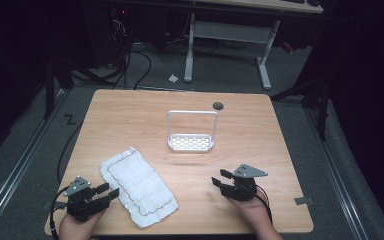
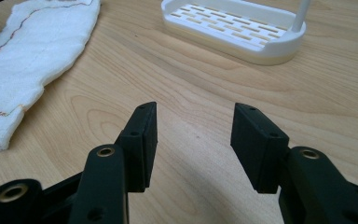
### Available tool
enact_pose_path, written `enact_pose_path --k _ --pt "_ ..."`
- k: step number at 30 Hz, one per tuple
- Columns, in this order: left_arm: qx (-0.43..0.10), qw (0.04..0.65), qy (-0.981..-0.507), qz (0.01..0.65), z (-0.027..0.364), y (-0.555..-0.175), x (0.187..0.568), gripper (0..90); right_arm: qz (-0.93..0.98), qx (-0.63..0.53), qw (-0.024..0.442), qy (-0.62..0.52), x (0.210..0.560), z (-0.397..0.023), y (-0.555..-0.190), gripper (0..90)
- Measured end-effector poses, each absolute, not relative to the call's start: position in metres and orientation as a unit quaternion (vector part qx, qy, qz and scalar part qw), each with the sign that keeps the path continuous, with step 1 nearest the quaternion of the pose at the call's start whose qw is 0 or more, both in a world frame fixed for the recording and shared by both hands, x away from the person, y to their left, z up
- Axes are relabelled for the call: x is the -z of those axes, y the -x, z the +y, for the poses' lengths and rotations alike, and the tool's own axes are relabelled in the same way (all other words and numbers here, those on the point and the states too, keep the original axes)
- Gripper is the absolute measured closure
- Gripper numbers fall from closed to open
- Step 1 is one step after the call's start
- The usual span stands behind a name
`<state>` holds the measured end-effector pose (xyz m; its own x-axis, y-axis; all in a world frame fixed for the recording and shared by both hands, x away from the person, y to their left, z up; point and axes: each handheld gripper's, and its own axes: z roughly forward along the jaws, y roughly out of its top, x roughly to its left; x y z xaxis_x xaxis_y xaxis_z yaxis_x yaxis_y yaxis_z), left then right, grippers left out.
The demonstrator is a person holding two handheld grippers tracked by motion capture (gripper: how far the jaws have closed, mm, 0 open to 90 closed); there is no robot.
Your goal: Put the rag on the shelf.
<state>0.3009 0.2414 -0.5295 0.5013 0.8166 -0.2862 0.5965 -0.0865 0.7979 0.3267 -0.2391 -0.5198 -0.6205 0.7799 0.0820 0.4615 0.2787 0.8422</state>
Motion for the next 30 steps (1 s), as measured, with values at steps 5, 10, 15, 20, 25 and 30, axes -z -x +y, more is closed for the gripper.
enact_pose_path --k 5,10,15,20,25,30 --pt "-0.124 0.466 -0.73 0.485 0.24 -0.301 0.53 46.4 0.778 -0.449 0.178 -0.401 0.519 -0.241 -0.326 51.5" --pt "-0.11 0.461 -0.734 0.486 0.235 -0.303 0.532 49.9 0.785 -0.447 0.176 -0.391 0.521 -0.231 -0.326 52.0" --pt "-0.119 0.443 -0.756 0.467 0.22 -0.306 0.532 61.3 0.805 -0.435 0.167 -0.368 0.526 -0.207 -0.326 55.9" --pt "-0.118 0.412 -0.777 0.461 0.21 -0.311 0.536 73.8 0.821 -0.439 0.141 -0.336 0.521 -0.167 -0.334 60.8" --pt "-0.131 0.406 -0.779 0.459 0.208 -0.31 0.537 77.2 0.839 -0.444 0.119 -0.291 0.514 -0.114 -0.346 85.0" --pt "-0.139 0.403 -0.782 0.455 0.207 -0.309 0.537 79.1 0.864 -0.409 0.104 -0.275 0.522 -0.071 -0.365 90.0"
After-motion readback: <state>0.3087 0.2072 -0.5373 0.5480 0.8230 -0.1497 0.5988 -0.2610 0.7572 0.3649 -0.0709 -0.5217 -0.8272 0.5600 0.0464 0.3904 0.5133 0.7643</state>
